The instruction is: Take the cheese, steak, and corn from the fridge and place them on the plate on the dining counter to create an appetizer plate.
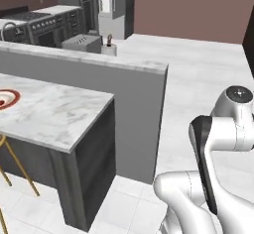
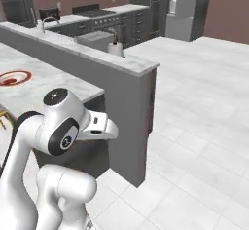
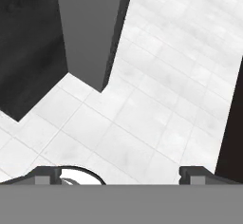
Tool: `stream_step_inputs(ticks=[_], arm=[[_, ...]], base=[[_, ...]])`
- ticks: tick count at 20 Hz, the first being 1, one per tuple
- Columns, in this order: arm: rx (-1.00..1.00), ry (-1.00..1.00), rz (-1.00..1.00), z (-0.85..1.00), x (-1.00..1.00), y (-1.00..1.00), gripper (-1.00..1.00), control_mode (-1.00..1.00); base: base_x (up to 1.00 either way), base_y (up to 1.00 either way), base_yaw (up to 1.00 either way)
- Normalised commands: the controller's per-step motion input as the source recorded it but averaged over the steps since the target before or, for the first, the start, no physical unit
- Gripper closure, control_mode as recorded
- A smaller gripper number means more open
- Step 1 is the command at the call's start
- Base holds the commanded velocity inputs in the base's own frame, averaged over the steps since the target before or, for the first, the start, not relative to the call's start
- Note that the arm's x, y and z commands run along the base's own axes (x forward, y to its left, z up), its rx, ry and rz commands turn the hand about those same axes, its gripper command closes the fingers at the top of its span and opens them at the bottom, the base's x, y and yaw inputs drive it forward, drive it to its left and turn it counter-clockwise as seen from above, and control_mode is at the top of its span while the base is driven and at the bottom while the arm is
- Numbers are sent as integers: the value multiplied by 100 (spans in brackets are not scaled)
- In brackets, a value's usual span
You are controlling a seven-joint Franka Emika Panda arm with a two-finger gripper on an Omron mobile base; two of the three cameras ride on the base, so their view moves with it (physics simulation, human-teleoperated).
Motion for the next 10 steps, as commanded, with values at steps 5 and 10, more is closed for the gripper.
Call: stream_step_inputs(ticks=[5, 10], arm=[[0, 0, 0, 0, 0, 0, -100, 100], [0, 0, 0, 0, 0, 0, -100, 100]], base=[[59, -100, -24], [100, -61, -12]])
